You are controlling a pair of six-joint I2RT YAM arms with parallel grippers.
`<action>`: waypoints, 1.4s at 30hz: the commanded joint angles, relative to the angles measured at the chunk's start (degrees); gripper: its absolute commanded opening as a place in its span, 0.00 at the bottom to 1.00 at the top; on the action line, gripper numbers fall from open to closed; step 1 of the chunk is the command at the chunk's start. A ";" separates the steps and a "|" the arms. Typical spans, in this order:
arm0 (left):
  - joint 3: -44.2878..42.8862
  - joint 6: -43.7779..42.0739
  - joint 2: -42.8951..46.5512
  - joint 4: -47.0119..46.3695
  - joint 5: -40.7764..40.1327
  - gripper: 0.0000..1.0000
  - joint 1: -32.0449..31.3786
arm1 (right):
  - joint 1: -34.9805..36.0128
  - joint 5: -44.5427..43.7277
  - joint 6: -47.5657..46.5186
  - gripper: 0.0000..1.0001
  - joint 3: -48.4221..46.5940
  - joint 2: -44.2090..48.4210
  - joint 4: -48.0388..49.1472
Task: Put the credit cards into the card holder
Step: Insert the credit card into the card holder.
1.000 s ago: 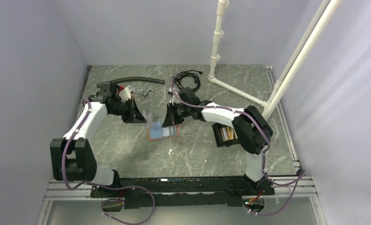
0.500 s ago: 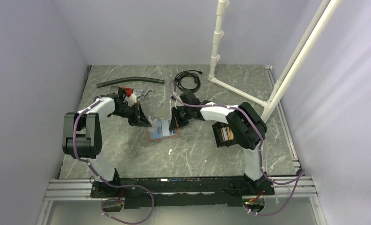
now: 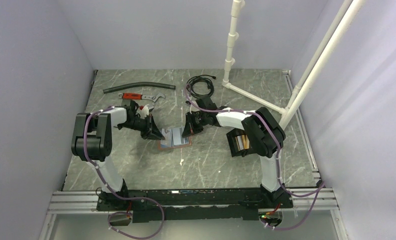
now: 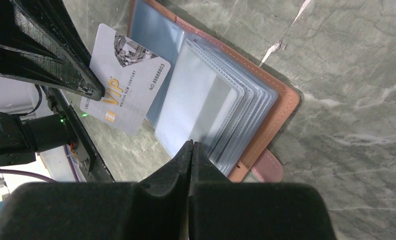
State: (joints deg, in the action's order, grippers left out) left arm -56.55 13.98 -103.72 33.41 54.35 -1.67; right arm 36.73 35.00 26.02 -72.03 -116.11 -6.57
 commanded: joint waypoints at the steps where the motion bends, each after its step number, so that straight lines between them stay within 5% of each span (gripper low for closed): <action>1: -0.80 -2.92 -0.64 -1.32 3.11 0.00 -0.37 | -0.37 -1.43 -1.94 0.00 1.26 -1.71 0.79; 30: -4.56 -0.76 -8.04 -2.34 4.36 0.00 -0.48 | -0.34 -0.01 -1.50 0.00 1.18 -2.25 1.88; 42: 0.89 13.93 -6.23 -17.64 -1.99 0.00 -5.59 | -0.26 -0.15 -1.08 0.00 1.66 -2.03 2.13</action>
State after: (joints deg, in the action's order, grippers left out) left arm -58.19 21.19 -111.48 24.34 57.17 -5.04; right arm 36.45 37.15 26.09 -71.50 -116.68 -4.43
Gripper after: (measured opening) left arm 0.009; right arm 0.006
